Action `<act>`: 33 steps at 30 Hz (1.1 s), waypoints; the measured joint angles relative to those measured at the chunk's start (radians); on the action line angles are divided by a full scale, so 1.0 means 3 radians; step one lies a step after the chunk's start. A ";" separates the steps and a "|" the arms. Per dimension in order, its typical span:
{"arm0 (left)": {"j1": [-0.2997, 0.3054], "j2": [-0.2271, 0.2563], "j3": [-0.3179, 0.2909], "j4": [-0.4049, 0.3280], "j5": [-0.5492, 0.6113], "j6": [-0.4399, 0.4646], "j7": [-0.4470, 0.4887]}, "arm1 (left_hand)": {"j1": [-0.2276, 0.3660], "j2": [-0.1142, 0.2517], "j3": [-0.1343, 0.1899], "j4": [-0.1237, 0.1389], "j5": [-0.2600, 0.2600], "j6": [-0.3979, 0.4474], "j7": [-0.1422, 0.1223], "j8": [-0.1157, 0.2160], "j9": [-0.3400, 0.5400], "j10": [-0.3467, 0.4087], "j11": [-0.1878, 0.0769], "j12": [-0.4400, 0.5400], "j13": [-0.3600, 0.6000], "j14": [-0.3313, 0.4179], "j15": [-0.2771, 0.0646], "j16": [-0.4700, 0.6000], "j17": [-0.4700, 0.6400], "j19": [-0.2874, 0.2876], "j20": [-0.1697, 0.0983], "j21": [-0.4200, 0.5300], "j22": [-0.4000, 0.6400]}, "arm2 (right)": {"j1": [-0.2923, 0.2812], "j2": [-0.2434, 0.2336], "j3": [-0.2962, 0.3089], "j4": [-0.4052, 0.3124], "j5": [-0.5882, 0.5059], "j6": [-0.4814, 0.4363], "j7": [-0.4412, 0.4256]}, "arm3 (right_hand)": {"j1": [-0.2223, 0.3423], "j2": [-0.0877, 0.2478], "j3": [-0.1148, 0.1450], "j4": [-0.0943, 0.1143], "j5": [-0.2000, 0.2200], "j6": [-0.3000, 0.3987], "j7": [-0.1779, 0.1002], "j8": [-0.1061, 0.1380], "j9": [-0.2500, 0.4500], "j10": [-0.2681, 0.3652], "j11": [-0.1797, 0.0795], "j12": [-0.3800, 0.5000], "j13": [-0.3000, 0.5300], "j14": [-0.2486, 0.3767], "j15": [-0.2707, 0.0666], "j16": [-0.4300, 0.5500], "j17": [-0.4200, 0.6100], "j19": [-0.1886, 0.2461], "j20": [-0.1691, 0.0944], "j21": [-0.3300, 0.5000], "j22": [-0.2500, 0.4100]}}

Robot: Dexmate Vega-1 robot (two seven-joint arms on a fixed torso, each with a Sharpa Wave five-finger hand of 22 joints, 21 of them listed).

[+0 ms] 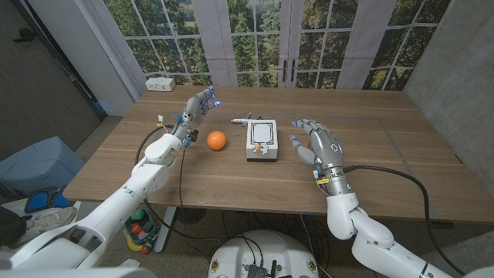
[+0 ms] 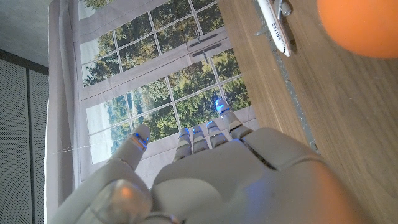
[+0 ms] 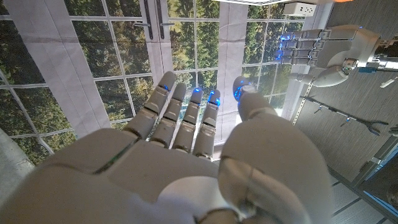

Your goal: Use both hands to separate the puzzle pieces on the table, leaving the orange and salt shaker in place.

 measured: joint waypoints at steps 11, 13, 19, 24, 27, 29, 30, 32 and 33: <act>0.0028 0.0014 -0.0011 -0.0017 -0.0016 -0.0020 -0.0025 | -0.0019 -0.0019 0.0008 -0.0008 0.0000 0.0030 0.0006 0.0000 0.0000 0.0030 0.0006 0.0000 0.0000 0.0013 0.0013 0.0000 0.0000 0.0013 -0.0013 -0.0026 0.0000 | 0.0060 0.0046 -0.0124 0.0089 -0.0041 0.0050 0.0002 | 0.0188 -0.0058 -0.0067 0.0019 -0.0042 0.0114 -0.0052 0.0019 0.0000 0.0055 -0.0054 0.0019 0.0023 0.0000 0.0000 0.0047 0.0047 0.0037 -0.0037 0.0013 0.0000; 0.0031 0.0018 -0.0013 -0.0020 -0.0017 -0.0023 -0.0026 | -0.0019 -0.0019 0.0008 -0.0008 0.0000 0.0030 0.0006 0.0000 0.0000 0.0030 0.0006 0.0000 0.0000 0.0012 0.0013 0.0000 0.0000 0.0013 -0.0013 -0.0026 0.0000 | 0.0072 0.0056 -0.0143 0.0108 -0.0048 0.0055 -0.0007 | 0.0208 -0.0067 -0.0078 0.0005 -0.0045 0.0125 -0.0063 0.0019 0.0000 0.0078 -0.0077 0.0019 0.0036 0.0000 0.0000 0.0055 0.0047 0.0042 -0.0042 0.0039 0.0000; 0.0049 0.0033 -0.0025 -0.0041 -0.0020 -0.0029 -0.0028 | -0.0019 -0.0019 0.0008 -0.0008 0.0000 0.0030 0.0006 0.0000 0.0000 0.0030 0.0006 0.0000 0.0000 0.0012 0.0013 0.0000 0.0000 0.0013 -0.0013 -0.0048 0.0000 | 0.0108 0.0078 -0.0202 0.0168 -0.0070 0.0085 -0.0029 | 0.0355 -0.0102 -0.0112 0.0011 -0.0104 0.0204 -0.0094 0.0043 0.0000 0.0126 -0.0125 0.0033 0.0054 0.0000 0.0000 0.0078 0.0071 0.0060 -0.0060 0.0064 0.0000; 0.0052 0.0036 -0.0026 -0.0045 -0.0024 -0.0030 -0.0030 | -0.0018 -0.0018 0.0008 -0.0008 0.0000 0.0030 0.0006 0.0000 0.0000 0.0030 0.0006 0.0000 0.0000 0.0031 -0.0006 0.0000 0.0000 0.0035 -0.0011 -0.0048 0.0000 | 0.0128 0.0085 -0.0240 0.0197 -0.0073 0.0091 -0.0029 | 0.0457 -0.0159 -0.0156 0.0028 -0.0136 0.0256 -0.0116 0.0044 0.0000 0.0149 -0.0149 0.0033 0.0059 0.0000 0.0000 0.0088 0.0093 0.0071 -0.0071 0.0064 0.0000; 0.0066 0.0052 -0.0033 -0.0064 -0.0027 -0.0030 -0.0031 | -0.0018 -0.0018 0.0008 -0.0008 0.0000 0.0030 0.0006 0.0000 0.0000 0.0030 0.0006 0.0000 0.0000 0.0031 -0.0006 0.0000 0.0000 0.0036 -0.0012 -0.0061 0.0000 | 0.0136 0.0086 -0.0263 0.0212 -0.0074 0.0101 -0.0021 | 0.0464 -0.0167 -0.0184 0.0028 -0.0155 0.0280 -0.0135 0.0057 0.0000 0.0134 -0.0156 0.0033 0.0070 0.0000 0.0000 0.0088 0.0094 0.0071 -0.0071 0.0090 0.0000; 0.0071 0.0056 -0.0036 -0.0070 -0.0028 -0.0030 -0.0033 | -0.0018 -0.0018 0.0008 -0.0008 0.0000 0.0029 0.0006 0.0000 0.0000 0.0030 0.0006 0.0000 0.0000 0.0030 -0.0006 0.0000 0.0000 0.0036 -0.0012 -0.0061 0.0000 | 0.0140 0.0086 -0.0279 0.0223 -0.0077 0.0102 0.0001 | 0.0464 -0.0167 -0.0199 0.0032 -0.0164 0.0299 -0.0139 0.0057 0.0000 0.0093 -0.0151 0.0023 0.0070 0.0000 0.0000 0.0088 0.0094 0.0071 -0.0071 0.0090 -0.0001; 0.0071 0.0056 -0.0036 -0.0070 -0.0029 -0.0030 -0.0034 | -0.0018 -0.0018 0.0008 -0.0008 0.0000 0.0030 0.0006 0.0000 0.0000 0.0030 0.0006 0.0000 0.0000 0.0031 -0.0006 0.0000 0.0000 0.0036 -0.0012 -0.0061 0.0000 | 0.0143 0.0086 -0.0287 0.0229 -0.0077 0.0102 0.0001 | 0.0495 -0.0198 -0.0208 0.0032 -0.0175 0.0304 -0.0134 0.0057 0.0000 0.0088 -0.0147 0.0016 0.0070 0.0000 0.0000 0.0088 0.0094 0.0071 -0.0071 0.0090 -0.0001; 0.0074 0.0062 -0.0039 -0.0077 -0.0031 -0.0030 -0.0036 | -0.0018 -0.0018 0.0008 -0.0008 0.0000 0.0029 0.0006 0.0000 0.0000 0.0030 0.0006 0.0000 0.0000 0.0031 -0.0006 0.0000 0.0000 0.0036 -0.0012 -0.0068 0.0000 | 0.0147 0.0086 -0.0301 0.0239 -0.0080 0.0101 0.0019 | 0.0512 -0.0215 -0.0212 0.0028 -0.0181 0.0310 -0.0128 0.0057 0.0000 0.0088 -0.0147 0.0016 0.0069 -0.0007 -0.0004 0.0088 0.0094 0.0071 -0.0071 0.0090 -0.0001; 0.0074 0.0062 -0.0039 -0.0077 -0.0031 -0.0030 -0.0037 | -0.0018 -0.0018 0.0008 -0.0008 0.0000 0.0029 0.0006 0.0000 0.0000 0.0031 0.0005 0.0000 0.0000 0.0031 -0.0006 0.0000 0.0000 0.0036 -0.0012 -0.0074 0.0000 | 0.0148 0.0086 -0.0304 0.0241 -0.0080 0.0101 0.0019 | 0.0512 -0.0215 -0.0212 0.0028 -0.0187 0.0310 -0.0128 0.0057 0.0000 0.0062 -0.0147 0.0015 0.0069 -0.0034 -0.0007 0.0089 0.0094 0.0071 -0.0071 0.0090 -0.0001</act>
